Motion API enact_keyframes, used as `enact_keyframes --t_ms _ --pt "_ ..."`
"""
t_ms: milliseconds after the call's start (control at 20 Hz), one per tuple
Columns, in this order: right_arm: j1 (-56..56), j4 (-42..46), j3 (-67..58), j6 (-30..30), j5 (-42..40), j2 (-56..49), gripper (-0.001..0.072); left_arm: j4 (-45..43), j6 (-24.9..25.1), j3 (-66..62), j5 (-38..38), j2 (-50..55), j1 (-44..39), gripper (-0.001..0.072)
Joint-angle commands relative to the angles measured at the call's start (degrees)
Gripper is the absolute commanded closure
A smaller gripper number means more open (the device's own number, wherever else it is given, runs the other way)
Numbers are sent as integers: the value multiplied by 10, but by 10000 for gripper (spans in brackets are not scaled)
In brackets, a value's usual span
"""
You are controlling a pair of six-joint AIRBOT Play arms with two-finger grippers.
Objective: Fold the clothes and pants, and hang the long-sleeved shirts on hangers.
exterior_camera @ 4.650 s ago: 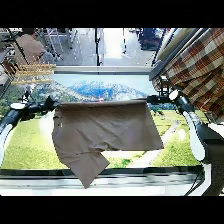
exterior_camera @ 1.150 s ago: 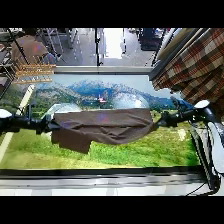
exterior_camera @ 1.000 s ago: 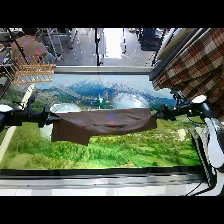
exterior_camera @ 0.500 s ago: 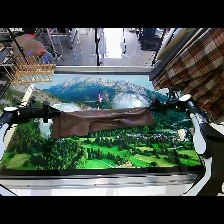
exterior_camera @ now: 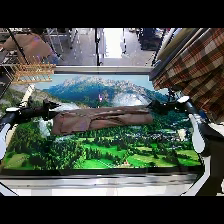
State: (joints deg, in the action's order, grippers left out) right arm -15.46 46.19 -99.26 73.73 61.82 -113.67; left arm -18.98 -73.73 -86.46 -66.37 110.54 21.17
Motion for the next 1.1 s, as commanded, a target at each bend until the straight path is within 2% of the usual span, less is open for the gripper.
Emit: enact_keyframes --t_ms 0,100,150,200,250,350,400,550,600,650,700,750,800,900,950,1050 --pt "-31 19 0 -24 72 15 174 9 29 0 -71 -25 21 213" --pt "-34 18 2 -22 92 6 171 -3 58 0 -100 -54 24 307" --pt "-28 14 4 -22 96 -3 145 -25 63 0 -101 -69 19 308" --pt "-21 9 4 -21 98 -14 89 -59 64 0 -99 -83 13 308" --pt "-14 0 4 -15 96 -27 74 -96 65 0 -99 -96 5 308" --pt "-1 -17 1 -13 83 -48 74 -187 65 0 -98 -115 -16 321" --pt "5 -30 -3 -10 79 -57 89 -231 65 0 -98 -122 -29 380" --pt "27 -76 -21 -4 80 -77 287 -312 65 0 -95 -125 -79 416" --pt "33 -71 -28 -6 82 -76 514 -334 65 1 -91 -125 -100 461" --pt "34 -60 -43 -5 98 -75 697 -348 65 1 -89 -125 -118 525" --pt "34 -36 -53 -5 113 -66 698 -356 64 1 -89 -125 -137 570" --pt "32 24 -56 12 122 -45 698 -358 64 1 -89 -125 -153 608" --pt "30 119 -55 42 137 -20 699 -359 64 1 -89 -125 -170 634" --pt "24 332 -45 95 183 43 698 -359 64 1 -89 -125 -202 642" --pt "12 375 -40 96 199 71 698 -359 65 1 -89 -125 -219 642" --pt "-16 382 -39 101 218 123 698 -359 65 1 -88 -121 -251 641"
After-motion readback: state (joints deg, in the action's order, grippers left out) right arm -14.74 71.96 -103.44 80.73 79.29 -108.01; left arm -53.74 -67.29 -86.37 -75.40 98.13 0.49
